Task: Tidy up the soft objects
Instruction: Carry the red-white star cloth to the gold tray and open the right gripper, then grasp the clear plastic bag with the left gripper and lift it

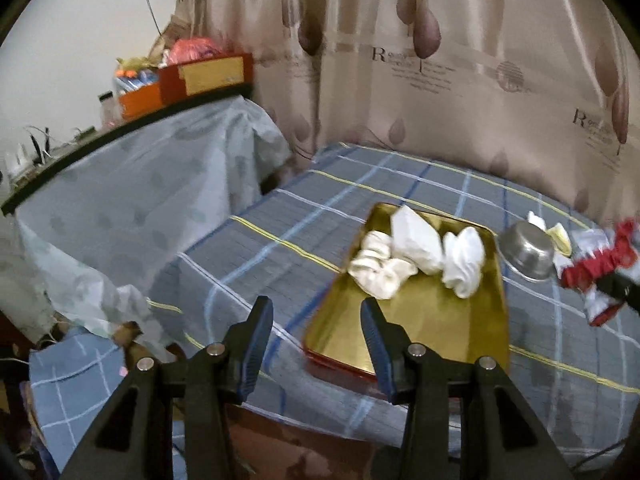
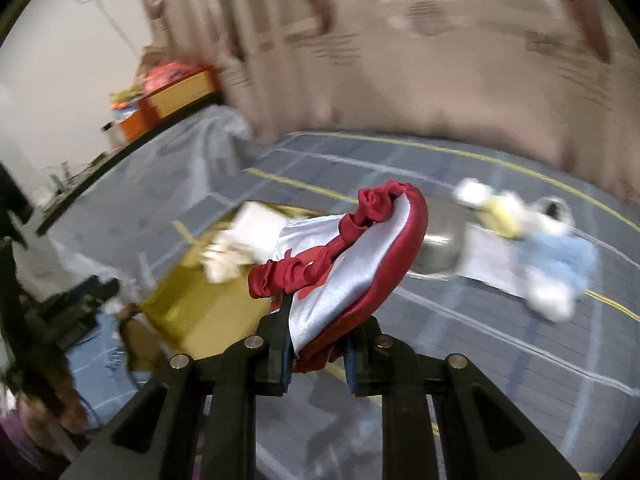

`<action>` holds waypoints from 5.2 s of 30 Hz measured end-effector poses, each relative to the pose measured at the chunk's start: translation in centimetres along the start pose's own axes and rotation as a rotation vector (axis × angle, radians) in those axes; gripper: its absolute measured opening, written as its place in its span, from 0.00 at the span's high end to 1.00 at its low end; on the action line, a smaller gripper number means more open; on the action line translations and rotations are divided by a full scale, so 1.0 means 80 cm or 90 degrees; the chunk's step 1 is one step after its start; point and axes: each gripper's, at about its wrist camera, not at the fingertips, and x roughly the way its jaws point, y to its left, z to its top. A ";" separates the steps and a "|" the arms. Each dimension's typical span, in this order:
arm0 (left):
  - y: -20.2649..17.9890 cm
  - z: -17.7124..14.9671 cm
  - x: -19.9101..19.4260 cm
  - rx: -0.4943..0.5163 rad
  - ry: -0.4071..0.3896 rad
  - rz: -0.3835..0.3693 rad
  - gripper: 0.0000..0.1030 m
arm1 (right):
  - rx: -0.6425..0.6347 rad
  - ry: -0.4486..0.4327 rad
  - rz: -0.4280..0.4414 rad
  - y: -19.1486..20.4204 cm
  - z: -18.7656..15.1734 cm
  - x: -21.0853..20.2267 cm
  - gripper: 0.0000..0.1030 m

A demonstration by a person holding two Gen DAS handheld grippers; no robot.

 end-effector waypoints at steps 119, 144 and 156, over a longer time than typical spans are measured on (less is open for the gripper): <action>-0.497 0.023 0.183 -0.091 0.480 -0.479 0.55 | 0.169 -0.103 -0.283 -0.315 -0.176 -0.143 0.02; -0.429 -0.005 0.113 -0.102 0.400 -0.470 0.66 | 0.211 -0.101 -0.261 -0.334 -0.180 -0.147 0.01; -0.278 0.004 0.043 -0.065 0.318 -0.459 0.66 | 0.156 -0.037 -0.242 -0.307 -0.169 -0.121 0.01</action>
